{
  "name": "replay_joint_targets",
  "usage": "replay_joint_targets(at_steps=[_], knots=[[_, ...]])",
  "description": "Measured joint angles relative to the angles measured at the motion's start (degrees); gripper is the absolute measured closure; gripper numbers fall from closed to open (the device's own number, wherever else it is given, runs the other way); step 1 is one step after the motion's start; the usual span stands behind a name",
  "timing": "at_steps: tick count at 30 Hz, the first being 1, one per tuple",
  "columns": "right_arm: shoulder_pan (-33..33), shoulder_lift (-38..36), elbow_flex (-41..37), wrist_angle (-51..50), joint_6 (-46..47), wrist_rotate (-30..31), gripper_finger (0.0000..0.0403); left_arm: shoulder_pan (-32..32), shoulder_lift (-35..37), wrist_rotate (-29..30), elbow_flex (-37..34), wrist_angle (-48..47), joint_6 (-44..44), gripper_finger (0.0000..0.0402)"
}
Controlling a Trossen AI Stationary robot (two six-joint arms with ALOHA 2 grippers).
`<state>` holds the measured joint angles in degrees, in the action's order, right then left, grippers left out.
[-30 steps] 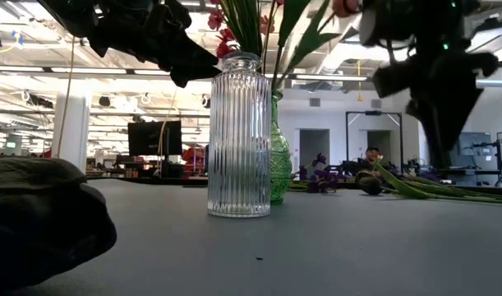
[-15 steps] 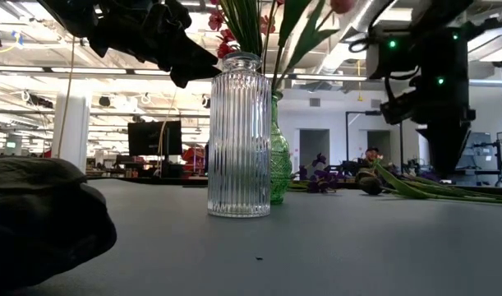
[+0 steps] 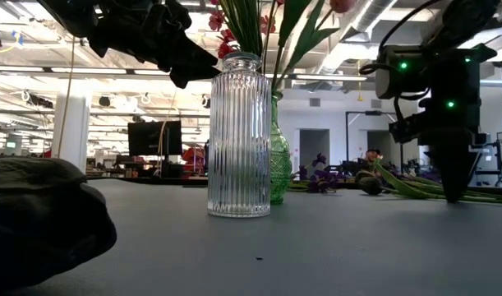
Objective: Sort flowers into vase by color
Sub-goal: Put the top black flower into the transparent vase
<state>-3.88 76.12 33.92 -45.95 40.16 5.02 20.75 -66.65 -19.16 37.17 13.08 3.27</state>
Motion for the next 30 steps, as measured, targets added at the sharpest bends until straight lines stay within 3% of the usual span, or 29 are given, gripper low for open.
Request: replay_joint_targets(at_steps=[5, 15, 23, 30], knots=[[0.0, -0.2, -2.0, 0.7, 1.7, -0.1, 0.0255, 0.0, 0.0, 0.0, 0.0, 0.0, 0.0, 0.0196], [2.5, -0.1, -0.9, 2.2, 2.9, -0.6, 0.0387, 0.0, 0.0, 0.0, 0.0, 0.1, -0.5, 0.0196], [7.7, -4.7, 4.1, 2.8, 3.0, 1.3, 0.0384, 0.0, 0.0, 0.0, 0.0, -0.3, -1.1, 0.0196], [15.8, -17.7, 5.2, 2.6, 9.0, 13.2, 0.0385, 0.0, 0.0, 0.0, 0.0, -0.3, -1.0, 0.0196]])
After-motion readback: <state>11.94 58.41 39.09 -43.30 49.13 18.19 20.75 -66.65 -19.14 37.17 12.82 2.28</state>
